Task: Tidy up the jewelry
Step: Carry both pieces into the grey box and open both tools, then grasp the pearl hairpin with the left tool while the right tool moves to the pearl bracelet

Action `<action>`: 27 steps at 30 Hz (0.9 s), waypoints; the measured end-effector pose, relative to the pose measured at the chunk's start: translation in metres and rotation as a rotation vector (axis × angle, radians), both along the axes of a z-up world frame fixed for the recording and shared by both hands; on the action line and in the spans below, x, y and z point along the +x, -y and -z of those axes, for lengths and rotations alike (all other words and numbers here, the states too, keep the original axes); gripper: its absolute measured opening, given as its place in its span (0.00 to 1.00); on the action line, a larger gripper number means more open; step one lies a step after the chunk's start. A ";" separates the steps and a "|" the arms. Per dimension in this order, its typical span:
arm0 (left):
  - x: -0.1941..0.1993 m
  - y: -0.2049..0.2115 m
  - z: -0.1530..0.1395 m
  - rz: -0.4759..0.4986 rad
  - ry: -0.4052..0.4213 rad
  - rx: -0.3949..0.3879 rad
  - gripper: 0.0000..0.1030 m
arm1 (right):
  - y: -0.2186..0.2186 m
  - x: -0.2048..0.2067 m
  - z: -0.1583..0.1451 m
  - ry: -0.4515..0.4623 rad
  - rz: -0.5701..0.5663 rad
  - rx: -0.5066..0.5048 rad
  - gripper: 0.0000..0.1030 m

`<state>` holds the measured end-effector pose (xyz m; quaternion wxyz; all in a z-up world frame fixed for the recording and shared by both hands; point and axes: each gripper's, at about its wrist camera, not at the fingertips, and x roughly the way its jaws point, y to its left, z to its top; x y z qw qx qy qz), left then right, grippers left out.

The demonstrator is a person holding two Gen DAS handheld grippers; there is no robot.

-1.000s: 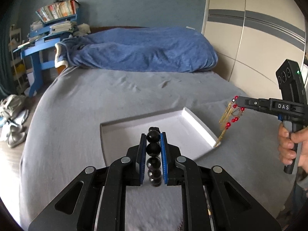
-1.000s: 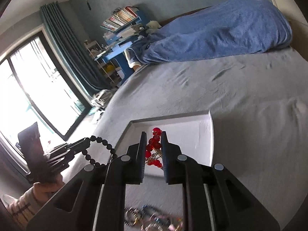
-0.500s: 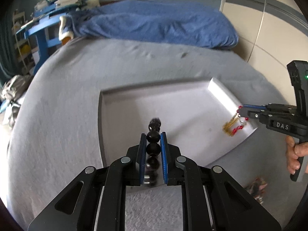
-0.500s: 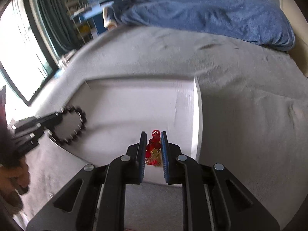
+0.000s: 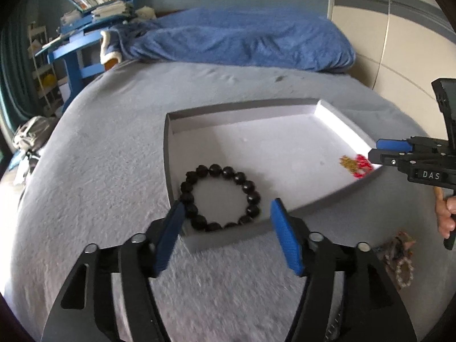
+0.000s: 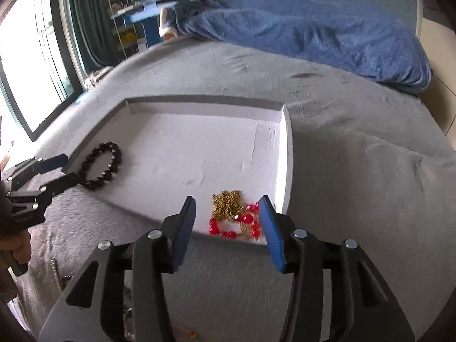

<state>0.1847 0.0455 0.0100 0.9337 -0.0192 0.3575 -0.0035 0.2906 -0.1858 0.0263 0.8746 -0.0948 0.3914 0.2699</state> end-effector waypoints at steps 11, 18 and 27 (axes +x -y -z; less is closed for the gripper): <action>-0.054 -0.001 0.006 -0.036 0.013 -0.104 0.74 | 0.051 -0.055 0.009 0.025 0.099 0.125 0.56; -0.086 -0.005 0.020 -0.051 -0.009 -0.190 0.74 | 0.071 -0.087 0.022 -0.009 0.147 0.166 0.58; -0.106 0.013 0.026 -0.002 -0.020 -0.172 0.60 | 0.087 -0.118 0.041 -0.044 0.231 0.214 0.58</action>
